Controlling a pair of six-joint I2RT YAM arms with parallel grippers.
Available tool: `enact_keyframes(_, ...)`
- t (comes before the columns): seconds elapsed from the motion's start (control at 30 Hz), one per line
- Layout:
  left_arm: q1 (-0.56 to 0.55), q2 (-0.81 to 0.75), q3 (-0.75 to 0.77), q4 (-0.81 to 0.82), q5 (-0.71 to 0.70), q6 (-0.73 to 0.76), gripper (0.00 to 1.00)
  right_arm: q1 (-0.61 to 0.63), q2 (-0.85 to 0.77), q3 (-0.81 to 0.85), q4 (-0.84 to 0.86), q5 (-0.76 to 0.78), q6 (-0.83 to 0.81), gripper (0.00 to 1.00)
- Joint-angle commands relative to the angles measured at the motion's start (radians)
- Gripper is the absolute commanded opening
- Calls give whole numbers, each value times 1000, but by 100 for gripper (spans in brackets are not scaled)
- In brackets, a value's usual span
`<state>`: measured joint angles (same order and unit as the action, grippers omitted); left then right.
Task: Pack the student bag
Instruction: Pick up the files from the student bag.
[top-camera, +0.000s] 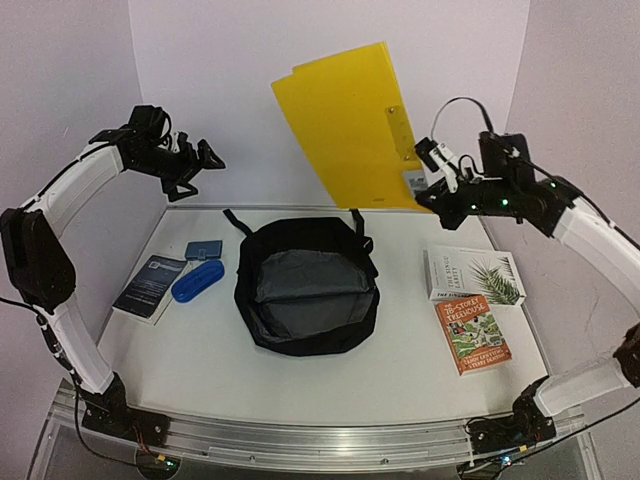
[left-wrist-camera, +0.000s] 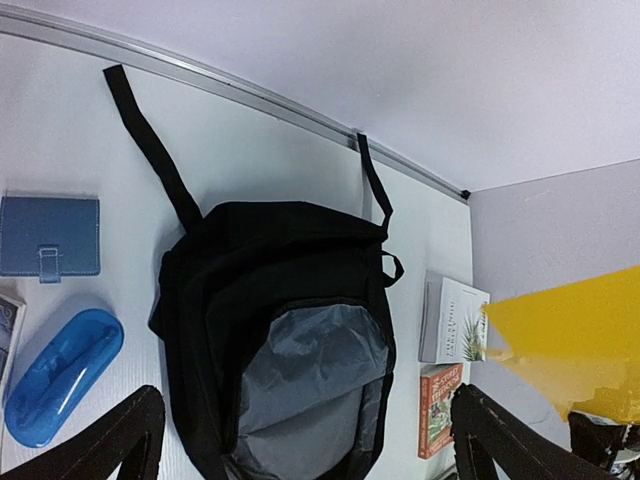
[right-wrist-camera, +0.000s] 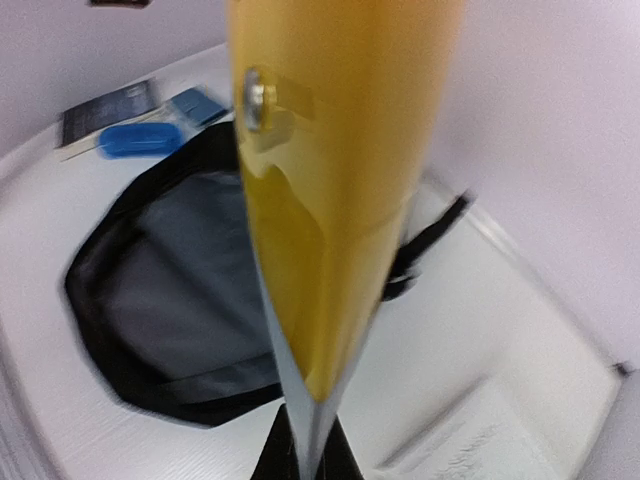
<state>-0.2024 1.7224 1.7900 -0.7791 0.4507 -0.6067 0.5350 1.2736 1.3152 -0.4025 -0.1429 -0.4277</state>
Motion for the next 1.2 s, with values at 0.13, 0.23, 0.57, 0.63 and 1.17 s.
enact_keyframes(0.13,-10,-100,-156,188,108,-104,100,36,-30,-420,1180,533,-511,0)
enact_keyframes(0.23,-10,-120,-206,254,171,-132,100,36,39,-457,1399,617,-572,0)
enact_keyframes(0.57,-55,-161,-348,555,387,-268,100,34,141,-626,1839,447,-836,0)
enact_keyframes(0.63,-72,-155,-345,605,414,-296,100,34,152,-637,1856,418,-876,0)
enact_keyframes(1.17,-204,-77,-279,836,538,-492,100,34,323,-602,2048,407,-1055,0)
